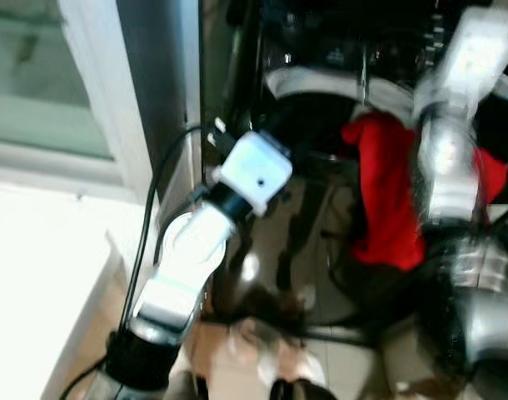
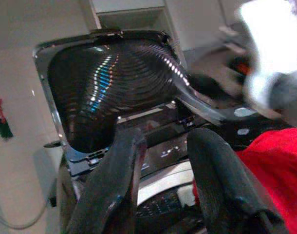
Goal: Clothes washing
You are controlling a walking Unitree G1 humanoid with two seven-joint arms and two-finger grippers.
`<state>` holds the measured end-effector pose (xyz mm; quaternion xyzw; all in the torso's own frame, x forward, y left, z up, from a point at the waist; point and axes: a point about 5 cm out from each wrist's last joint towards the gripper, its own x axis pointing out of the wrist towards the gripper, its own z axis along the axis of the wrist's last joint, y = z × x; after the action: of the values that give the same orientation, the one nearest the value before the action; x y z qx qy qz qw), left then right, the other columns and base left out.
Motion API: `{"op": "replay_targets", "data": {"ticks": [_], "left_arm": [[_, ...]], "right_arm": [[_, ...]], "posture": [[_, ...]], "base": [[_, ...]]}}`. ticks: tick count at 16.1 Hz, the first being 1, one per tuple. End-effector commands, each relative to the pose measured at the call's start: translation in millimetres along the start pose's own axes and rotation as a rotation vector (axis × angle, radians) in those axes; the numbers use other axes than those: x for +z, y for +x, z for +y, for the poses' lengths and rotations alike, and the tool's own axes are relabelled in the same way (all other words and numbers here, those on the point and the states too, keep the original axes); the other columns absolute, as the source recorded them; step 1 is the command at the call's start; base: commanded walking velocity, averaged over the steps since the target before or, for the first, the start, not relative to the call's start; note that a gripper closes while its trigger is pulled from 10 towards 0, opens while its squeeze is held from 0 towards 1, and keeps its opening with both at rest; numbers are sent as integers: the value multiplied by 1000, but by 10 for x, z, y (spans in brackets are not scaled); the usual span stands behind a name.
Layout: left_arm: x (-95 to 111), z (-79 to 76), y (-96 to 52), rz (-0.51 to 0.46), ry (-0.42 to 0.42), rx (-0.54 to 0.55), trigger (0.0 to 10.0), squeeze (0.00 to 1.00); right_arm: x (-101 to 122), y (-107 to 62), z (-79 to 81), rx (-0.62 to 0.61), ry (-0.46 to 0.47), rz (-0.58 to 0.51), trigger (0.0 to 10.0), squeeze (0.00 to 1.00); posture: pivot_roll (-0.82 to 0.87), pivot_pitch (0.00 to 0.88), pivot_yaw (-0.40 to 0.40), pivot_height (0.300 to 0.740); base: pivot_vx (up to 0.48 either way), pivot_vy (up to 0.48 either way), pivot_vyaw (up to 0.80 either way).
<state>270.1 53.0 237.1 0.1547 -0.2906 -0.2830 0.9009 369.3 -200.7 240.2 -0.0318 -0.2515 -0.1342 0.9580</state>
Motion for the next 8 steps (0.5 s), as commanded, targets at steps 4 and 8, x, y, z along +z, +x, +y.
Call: {"op": "replay_targets", "data": {"ticks": [4,8], "left_arm": [[-148,15,-12,58,-5,47,10000,0],[-195,-55,-26,69,-50,39,10000,0]], "right_arm": [[77,-680,-237,76,-134,-75,10000,0],[-268,-1179,-343,106,-178,169,10000,0]], "posture": [[-65,2,-41,736],[-92,0,-20,736]], "base": [[0,0,0],[66,-97,0]]}}
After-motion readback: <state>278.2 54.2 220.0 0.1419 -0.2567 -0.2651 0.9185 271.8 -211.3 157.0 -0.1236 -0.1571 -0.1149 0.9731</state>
